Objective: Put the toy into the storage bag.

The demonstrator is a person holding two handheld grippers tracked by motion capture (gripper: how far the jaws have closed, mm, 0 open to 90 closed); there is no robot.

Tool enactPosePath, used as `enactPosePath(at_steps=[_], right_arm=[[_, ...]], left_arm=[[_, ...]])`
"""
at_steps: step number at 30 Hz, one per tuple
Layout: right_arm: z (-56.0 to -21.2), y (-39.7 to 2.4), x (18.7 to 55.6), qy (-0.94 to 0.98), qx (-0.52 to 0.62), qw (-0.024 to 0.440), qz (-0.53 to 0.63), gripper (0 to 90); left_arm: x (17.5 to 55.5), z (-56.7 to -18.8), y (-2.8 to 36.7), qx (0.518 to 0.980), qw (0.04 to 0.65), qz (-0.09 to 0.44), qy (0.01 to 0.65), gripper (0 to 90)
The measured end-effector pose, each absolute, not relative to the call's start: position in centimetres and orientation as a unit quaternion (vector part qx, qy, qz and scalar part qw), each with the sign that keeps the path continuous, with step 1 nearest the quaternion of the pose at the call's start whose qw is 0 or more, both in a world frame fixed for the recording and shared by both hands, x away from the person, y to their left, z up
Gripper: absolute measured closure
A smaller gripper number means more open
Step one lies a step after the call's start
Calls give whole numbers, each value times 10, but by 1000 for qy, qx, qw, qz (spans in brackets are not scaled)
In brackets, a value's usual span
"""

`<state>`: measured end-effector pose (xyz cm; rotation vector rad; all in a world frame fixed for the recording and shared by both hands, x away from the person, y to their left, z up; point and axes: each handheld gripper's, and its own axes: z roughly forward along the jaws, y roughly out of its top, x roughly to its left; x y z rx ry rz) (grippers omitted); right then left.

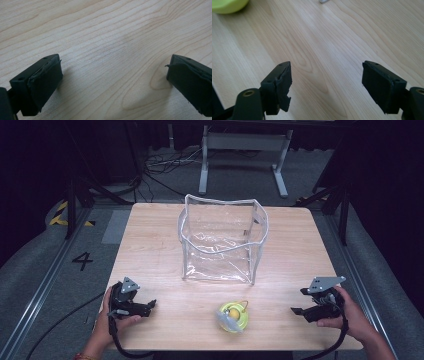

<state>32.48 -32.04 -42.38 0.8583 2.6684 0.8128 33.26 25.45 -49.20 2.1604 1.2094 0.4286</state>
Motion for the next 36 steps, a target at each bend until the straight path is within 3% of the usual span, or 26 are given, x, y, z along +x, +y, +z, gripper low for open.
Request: enactPosePath(at_steps=[26, 36], right_arm=[[-357, -201, 313, 960, 116, 84, 242, 284], [-341, -166, 312, 962, 85, 88, 243, 341]], left_arm=[[332, -492, 254, 817, 310, 162, 459, 5], [332, -492, 254, 818, 309, 161, 458, 5]])
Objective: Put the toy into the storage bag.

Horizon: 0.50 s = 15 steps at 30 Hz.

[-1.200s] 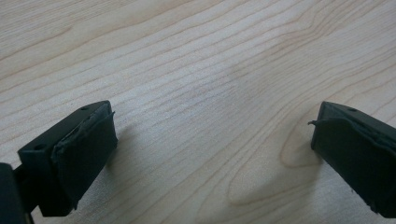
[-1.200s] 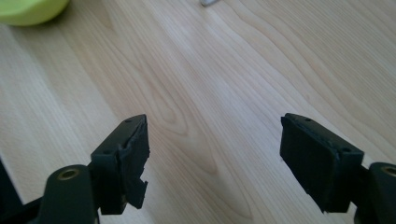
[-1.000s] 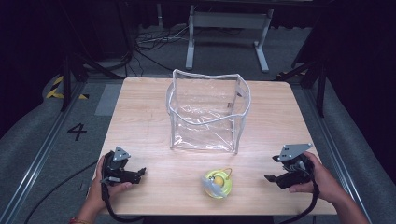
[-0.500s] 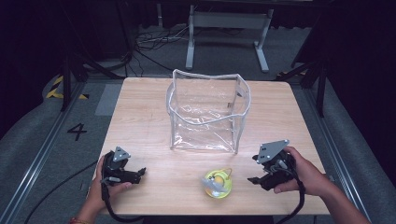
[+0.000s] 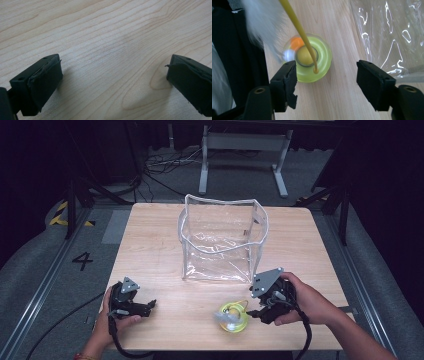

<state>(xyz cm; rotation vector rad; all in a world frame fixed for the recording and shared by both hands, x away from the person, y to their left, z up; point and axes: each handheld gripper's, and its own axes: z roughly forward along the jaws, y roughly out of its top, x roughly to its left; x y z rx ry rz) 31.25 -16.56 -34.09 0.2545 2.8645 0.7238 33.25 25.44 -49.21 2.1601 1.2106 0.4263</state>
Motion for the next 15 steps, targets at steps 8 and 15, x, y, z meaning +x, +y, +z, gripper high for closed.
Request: enactPosePath(at_steps=[8, 15], right_arm=[[-328, -149, 310, 970, 55, 68, 227, 601], [-324, -140, 310, 980, 42, 53, 188, 853]], left_arm=[[333, -492, 255, 818, 309, 162, 457, 5], [332, -492, 255, 818, 310, 162, 457, 6]])
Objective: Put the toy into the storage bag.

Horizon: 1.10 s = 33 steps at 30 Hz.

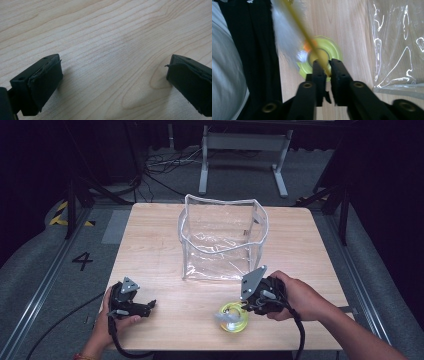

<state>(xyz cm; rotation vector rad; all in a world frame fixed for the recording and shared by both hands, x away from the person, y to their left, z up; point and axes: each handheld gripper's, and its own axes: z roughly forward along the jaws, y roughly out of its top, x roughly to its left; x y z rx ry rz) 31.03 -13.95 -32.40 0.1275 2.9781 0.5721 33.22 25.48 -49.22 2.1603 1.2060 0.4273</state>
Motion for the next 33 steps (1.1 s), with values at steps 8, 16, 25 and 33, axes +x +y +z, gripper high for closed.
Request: enactPosePath(at_steps=[8, 16, 25, 33], right_arm=[[-318, -141, 312, 982, 35, 45, 179, 881], [-303, -166, 314, 979, 61, 56, 187, 881], [-279, -214, 320, 972, 117, 84, 185, 882], [-271, -238, 327, 971, 141, 90, 169, 882]], left_arm=[[332, -492, 255, 818, 311, 162, 457, 6], [332, -492, 255, 818, 310, 162, 456, 6], [332, -492, 255, 818, 310, 162, 456, 6], [332, -492, 255, 818, 310, 162, 456, 6]])
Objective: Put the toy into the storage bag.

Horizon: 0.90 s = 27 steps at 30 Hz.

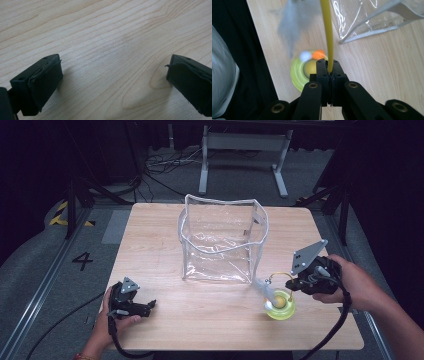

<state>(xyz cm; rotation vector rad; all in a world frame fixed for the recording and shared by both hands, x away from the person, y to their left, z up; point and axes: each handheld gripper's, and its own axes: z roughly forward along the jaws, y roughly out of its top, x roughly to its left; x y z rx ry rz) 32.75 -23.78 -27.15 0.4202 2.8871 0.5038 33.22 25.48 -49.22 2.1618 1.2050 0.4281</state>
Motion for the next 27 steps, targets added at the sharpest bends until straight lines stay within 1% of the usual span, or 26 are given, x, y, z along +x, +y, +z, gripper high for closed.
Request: enactPosePath(at_steps=[8, 15, 21, 26, 27], right_arm=[[-267, -253, 337, 971, 157, 91, 158, 882], [-258, -267, 353, 964, 181, 110, 162, 882], [-244, -273, 366, 957, 195, 123, 173, 882], [-223, -277, 378, 952, 205, 139, 180, 882], [-223, -277, 378, 952, 205, 139, 180, 882]], left_arm=[[332, -492, 255, 820, 310, 161, 454, 6], [332, -492, 255, 820, 310, 161, 454, 6], [332, -493, 255, 818, 311, 164, 455, 6], [332, -492, 255, 820, 309, 159, 454, 6], [332, -492, 255, 820, 309, 159, 454, 6]])
